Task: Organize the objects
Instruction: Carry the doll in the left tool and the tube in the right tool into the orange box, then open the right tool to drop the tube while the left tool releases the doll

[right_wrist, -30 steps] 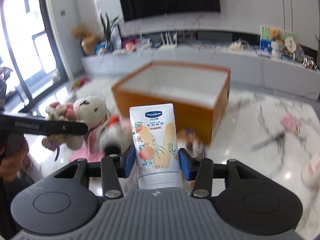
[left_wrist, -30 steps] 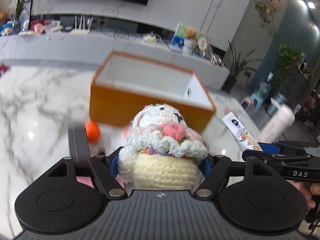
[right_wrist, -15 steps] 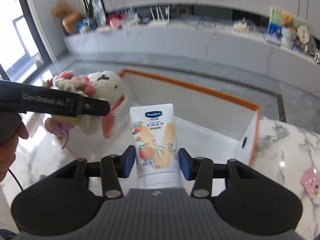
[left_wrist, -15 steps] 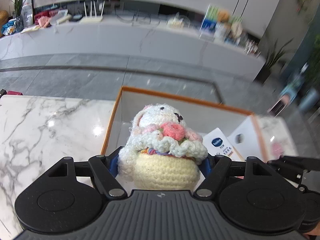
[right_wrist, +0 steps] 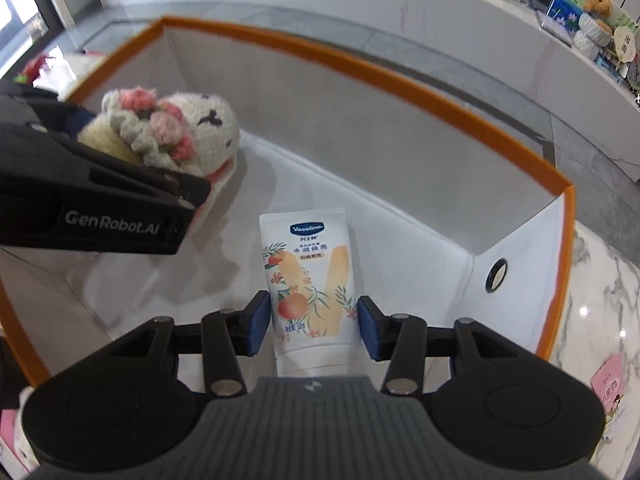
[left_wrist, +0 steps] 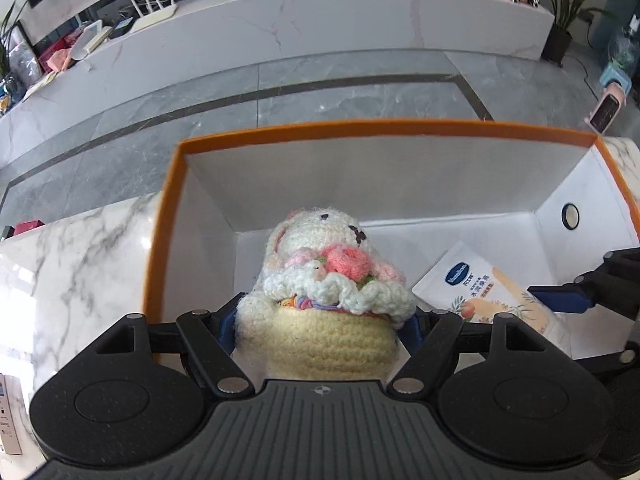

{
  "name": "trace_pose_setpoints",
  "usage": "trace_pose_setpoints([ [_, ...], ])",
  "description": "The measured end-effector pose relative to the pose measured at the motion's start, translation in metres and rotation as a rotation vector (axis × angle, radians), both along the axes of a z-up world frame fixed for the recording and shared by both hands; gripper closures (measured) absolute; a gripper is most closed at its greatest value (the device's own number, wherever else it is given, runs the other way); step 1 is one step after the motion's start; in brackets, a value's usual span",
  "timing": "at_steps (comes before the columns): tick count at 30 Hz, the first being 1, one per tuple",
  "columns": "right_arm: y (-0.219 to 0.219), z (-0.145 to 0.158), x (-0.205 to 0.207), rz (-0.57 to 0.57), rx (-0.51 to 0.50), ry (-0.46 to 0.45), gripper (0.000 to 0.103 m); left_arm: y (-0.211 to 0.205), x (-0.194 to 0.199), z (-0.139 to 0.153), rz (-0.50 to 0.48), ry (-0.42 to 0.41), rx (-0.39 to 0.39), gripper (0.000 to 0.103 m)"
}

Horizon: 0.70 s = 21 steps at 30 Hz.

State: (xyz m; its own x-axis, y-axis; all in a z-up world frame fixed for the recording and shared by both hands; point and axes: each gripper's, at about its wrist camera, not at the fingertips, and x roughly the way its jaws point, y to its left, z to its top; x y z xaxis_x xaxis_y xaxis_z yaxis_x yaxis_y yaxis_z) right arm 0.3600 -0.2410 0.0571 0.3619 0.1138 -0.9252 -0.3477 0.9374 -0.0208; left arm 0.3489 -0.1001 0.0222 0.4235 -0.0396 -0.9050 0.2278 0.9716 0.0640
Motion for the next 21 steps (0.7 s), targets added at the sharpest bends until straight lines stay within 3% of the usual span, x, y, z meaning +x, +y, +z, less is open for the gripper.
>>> trace_pose_setpoints([
  [4,-0.003,-0.011,0.001,-0.001,-0.028,0.041,0.054,-0.001,0.000,-0.015,-0.006,0.080,-0.027,0.016],
  [17,-0.006,-0.022,0.005,0.013,-0.079,0.131,0.053,-0.004,0.000,-0.020,-0.040,0.152,0.050,0.012],
  [21,-0.012,-0.018,0.002,0.006,-0.064,0.116,0.040,-0.003,-0.002,-0.016,-0.055,0.154,0.063,0.012],
])
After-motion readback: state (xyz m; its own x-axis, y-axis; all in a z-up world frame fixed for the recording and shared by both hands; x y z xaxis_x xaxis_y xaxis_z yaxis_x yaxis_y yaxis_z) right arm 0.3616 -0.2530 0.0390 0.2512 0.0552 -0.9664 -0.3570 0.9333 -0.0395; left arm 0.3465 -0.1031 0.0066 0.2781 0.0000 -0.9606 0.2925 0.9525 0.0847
